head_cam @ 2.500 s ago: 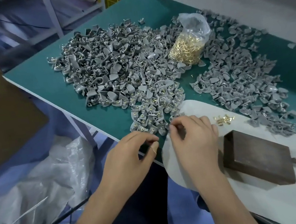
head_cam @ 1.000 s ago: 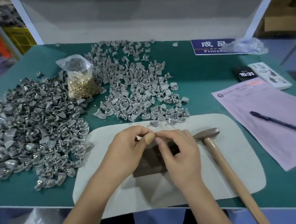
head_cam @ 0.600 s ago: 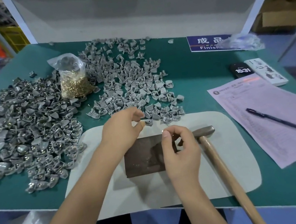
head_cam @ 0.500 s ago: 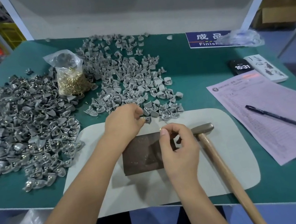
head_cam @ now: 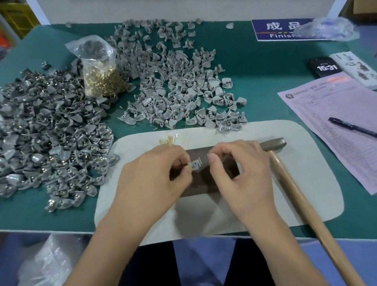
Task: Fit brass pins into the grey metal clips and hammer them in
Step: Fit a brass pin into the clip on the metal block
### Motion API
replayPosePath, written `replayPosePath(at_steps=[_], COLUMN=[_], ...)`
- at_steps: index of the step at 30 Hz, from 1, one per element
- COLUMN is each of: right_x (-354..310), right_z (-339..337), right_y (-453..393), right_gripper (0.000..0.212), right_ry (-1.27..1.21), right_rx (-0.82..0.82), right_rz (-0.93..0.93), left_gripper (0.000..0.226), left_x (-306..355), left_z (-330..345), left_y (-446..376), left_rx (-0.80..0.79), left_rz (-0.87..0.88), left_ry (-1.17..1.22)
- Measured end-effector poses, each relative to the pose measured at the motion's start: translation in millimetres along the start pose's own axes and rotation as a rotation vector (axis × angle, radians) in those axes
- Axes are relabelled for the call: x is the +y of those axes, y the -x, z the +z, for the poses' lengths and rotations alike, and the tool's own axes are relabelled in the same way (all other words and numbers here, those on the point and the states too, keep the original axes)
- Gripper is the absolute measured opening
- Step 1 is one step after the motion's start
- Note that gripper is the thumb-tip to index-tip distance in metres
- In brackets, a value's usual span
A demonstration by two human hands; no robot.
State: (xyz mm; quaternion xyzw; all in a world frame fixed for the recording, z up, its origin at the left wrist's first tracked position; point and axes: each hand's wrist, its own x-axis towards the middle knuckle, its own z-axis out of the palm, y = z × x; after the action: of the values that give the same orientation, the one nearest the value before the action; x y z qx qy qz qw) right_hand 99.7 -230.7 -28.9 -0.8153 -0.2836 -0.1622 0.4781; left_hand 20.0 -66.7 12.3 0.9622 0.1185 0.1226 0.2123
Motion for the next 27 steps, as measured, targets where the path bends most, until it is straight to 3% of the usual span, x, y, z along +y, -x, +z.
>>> replayPosePath(at_steps=[4, 14, 23, 27], right_x=[-15, -25, -22, -28], right_z=[-5, -6, -1, -7], right_y=[-1, -12, -14, -14], right_gripper=[0.007, 0.004, 0.006, 0.005], right_ry=[0.191, 0.289, 0.167, 0.249], right_rx=[-0.248, -0.428, -0.469, -0.447], right_rz=[-0.07, -0.166, -0.097, -0.144], left_gripper=[0.008, 0.008, 0.006, 0.007], left_x=[-3, -12, -14, -15], left_z=[-1, 6, 7, 4], left_y=[19, 24, 23, 20], left_rx=[0.006, 0.025, 0.033, 0.024], left_rz=[-0.002, -0.016, -0.03, -0.024], left_ry=[0.022, 0.097, 0.118, 0.105])
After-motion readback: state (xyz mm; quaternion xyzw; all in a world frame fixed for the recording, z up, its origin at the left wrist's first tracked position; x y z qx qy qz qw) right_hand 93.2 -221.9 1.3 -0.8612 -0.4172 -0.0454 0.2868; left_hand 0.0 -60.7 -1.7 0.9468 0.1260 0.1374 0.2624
